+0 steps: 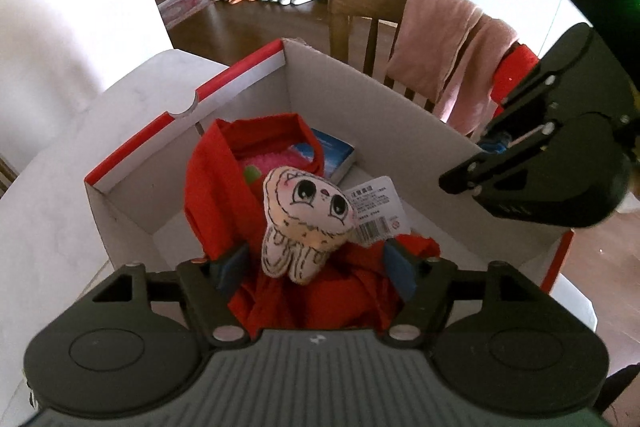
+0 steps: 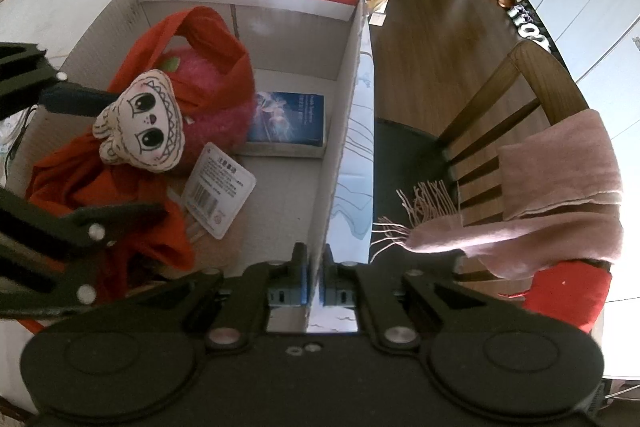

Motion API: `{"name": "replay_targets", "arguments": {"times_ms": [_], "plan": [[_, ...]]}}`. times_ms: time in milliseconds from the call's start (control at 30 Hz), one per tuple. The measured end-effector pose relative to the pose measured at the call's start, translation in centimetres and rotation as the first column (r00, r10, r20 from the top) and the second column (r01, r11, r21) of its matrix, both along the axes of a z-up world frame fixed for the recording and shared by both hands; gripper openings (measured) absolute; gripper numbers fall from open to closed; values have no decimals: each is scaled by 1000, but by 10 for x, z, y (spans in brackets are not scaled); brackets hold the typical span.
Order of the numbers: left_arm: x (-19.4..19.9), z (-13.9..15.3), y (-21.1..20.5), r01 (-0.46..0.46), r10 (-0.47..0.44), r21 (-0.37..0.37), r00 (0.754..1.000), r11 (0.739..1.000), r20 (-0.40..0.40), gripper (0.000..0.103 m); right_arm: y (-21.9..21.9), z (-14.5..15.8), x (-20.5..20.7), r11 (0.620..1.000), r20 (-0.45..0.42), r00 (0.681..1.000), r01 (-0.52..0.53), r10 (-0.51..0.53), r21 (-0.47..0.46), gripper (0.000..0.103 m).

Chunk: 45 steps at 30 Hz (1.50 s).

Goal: Organize objects
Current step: 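Carry the cartoon face pouch into the box and open the left tool, then move the left tool back toward the remaining pile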

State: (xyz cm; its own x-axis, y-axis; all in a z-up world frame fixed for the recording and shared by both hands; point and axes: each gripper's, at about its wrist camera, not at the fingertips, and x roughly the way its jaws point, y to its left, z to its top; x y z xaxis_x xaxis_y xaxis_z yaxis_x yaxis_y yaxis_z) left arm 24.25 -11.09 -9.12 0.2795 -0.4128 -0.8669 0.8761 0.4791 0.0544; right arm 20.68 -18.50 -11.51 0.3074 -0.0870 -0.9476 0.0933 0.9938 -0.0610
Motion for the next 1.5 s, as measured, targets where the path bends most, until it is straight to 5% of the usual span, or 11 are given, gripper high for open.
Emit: {"name": "replay_targets", "arguments": {"times_ms": [733, 800, 967, 1300, 1500], "plan": [[-11, 64, 81, -173, 177, -140, 984, 975, 18, 72, -1, 0, 0, 1000, -3, 1000, -1, 1, -3, 4], [-10, 69, 96, -205, 211, -149, 977, 967, 25, 80, -1, 0, 0, 1000, -3, 1000, 0, 0, -3, 4], [0, 74, 144, -305, 316, -150, 947, 940, 52, 83, 0, 1, -1, 1000, -5, 1000, -1, 1, -5, 5], [35, 38, 228, -557, 559, -59, 826, 829, 65, 87, 0, 1, -1, 1000, -10, 1000, -3, 3, -9, 5], [44, 4, 236, -569, 570, -29, 820, 822, 45, 87, 0, 1, -2, 1000, -14, 1000, 0, 0, -12, 5]]}}
